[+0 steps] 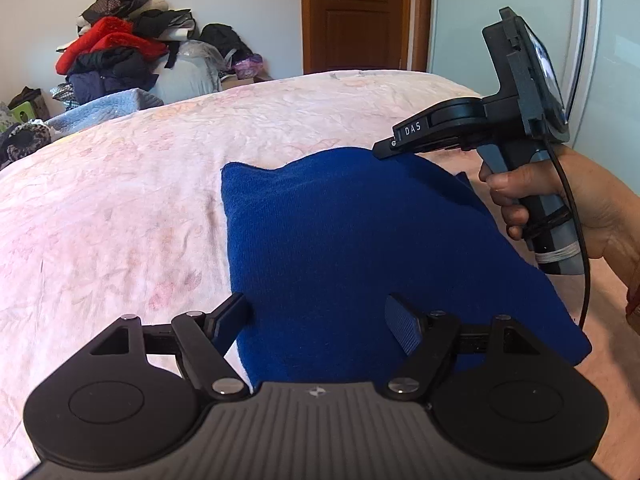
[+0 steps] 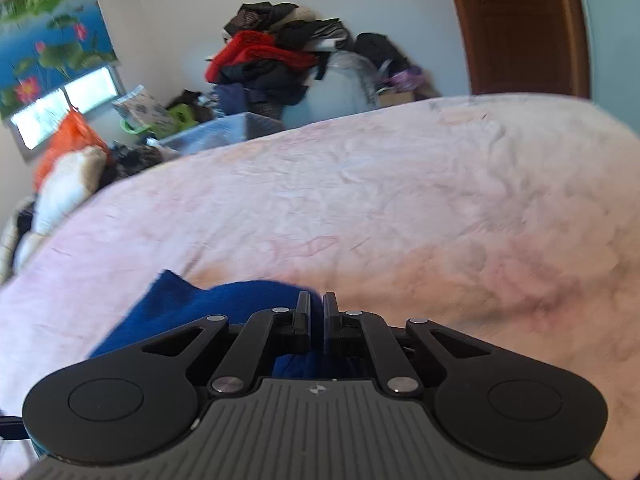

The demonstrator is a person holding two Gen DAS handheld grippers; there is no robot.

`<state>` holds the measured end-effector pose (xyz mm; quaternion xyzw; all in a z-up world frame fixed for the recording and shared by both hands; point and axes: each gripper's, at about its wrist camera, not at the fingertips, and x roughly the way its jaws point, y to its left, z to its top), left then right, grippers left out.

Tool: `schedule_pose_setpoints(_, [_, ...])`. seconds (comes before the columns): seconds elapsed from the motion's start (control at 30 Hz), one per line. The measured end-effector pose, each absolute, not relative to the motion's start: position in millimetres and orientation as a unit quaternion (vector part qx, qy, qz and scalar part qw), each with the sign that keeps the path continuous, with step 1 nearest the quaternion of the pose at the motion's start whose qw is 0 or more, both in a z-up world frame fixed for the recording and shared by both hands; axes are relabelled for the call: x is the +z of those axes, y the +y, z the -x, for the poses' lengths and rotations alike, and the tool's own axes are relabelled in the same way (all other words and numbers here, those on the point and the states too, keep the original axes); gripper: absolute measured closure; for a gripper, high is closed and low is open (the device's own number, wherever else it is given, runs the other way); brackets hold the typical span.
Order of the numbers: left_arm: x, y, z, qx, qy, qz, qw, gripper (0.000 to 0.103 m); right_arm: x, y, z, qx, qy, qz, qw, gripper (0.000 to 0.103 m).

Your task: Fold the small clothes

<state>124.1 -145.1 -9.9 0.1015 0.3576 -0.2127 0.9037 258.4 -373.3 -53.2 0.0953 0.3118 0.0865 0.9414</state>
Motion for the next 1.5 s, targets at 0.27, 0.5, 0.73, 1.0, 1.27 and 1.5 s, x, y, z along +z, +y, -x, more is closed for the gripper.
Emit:
schedule_pose_setpoints(0.27, [-17.1,-138.6,-120.4,-0.196,0.373,-0.097,0.902,0.025,-9.9,-361.2,-170.4,0.108,0.262,-0.072,0.956,0.048])
schedule_pose_setpoints(0.5, [-17.1,-137.1,-103.3,-0.182,0.365,-0.104,0.907,0.025,-30.5,-336.8,-104.1,0.12,0.325,-0.039,0.937,0.044])
schedule_pose_setpoints(0.73, [-21.3,-137.5,-91.5,-0.181,0.379,-0.112,0.901,0.024,-44.3,-329.7,-77.2,0.071,0.329,-0.031,0.941,0.042])
schedule_pose_setpoints(1.0, [-22.1,-138.1,-84.5,-0.179,0.381,-0.118,0.899,0.022,-58.2,-321.3,-63.9,0.062,0.349,-0.014,0.935,0.035])
schedule_pose_setpoints(1.27, [-18.2,-138.5,-84.7,-0.173,0.378,-0.121,0.901,0.022,-55.7,-339.0,-52.3,0.04,0.332,-0.059,0.94,0.032])
schedule_pose_setpoints(1.5, [-16.1,-139.6,-86.9,-0.156,0.378,-0.121,0.904,0.022,-53.4,-341.3,-49.4,0.036,0.325,-0.079,0.942,0.027])
